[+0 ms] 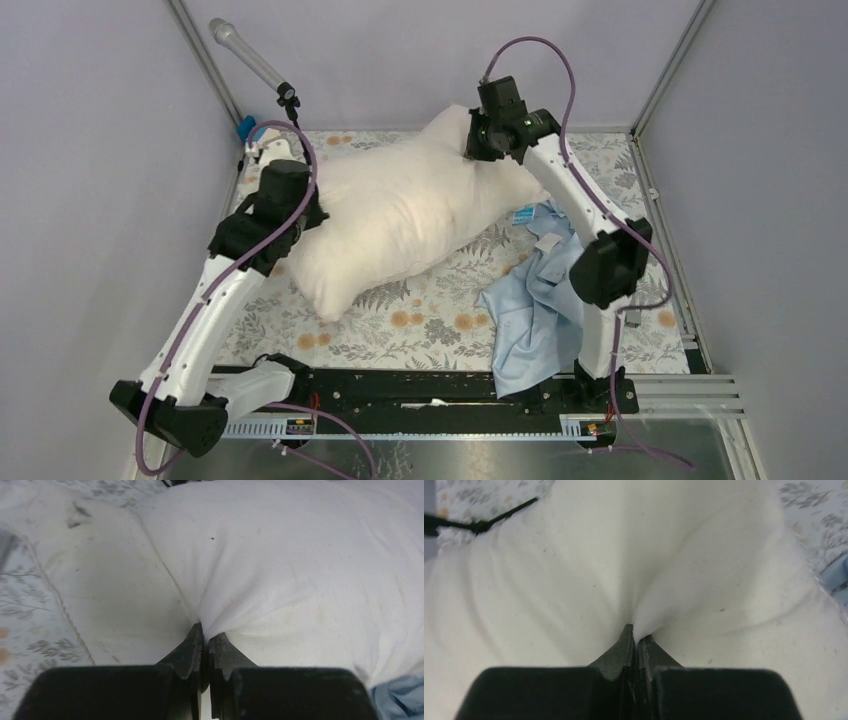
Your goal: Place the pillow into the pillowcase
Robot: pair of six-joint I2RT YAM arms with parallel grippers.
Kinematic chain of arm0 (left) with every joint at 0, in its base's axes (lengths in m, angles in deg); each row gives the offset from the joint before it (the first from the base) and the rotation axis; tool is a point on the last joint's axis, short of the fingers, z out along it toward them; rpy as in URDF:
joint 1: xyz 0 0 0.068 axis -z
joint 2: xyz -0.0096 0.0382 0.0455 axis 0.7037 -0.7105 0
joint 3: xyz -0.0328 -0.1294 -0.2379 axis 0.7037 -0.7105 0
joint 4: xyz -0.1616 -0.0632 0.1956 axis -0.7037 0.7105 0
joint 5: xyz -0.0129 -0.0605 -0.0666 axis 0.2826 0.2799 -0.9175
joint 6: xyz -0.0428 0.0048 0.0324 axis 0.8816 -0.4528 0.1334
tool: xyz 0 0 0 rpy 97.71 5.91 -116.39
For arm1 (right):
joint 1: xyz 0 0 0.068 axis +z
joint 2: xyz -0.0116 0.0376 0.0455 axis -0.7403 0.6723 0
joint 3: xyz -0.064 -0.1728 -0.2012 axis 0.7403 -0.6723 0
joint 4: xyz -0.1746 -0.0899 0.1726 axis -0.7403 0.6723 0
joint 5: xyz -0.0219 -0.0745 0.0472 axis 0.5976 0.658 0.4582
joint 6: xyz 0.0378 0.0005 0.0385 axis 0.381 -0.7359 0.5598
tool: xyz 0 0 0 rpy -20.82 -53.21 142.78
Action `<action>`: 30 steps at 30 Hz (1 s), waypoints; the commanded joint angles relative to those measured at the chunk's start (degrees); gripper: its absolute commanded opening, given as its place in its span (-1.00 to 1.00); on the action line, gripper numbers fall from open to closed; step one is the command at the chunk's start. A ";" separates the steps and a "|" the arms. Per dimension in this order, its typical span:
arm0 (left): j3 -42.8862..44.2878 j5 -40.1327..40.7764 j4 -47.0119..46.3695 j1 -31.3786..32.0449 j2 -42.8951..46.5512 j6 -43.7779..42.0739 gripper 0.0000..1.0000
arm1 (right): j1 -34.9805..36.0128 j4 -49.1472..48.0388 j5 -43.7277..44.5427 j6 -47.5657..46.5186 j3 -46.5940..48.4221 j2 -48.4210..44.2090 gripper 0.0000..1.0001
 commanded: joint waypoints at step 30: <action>-0.47 1.06 -5.53 -25.73 2.92 -10.27 0.98 | 34.92 -35.07 -12.36 14.96 -26.19 -11.22 0.55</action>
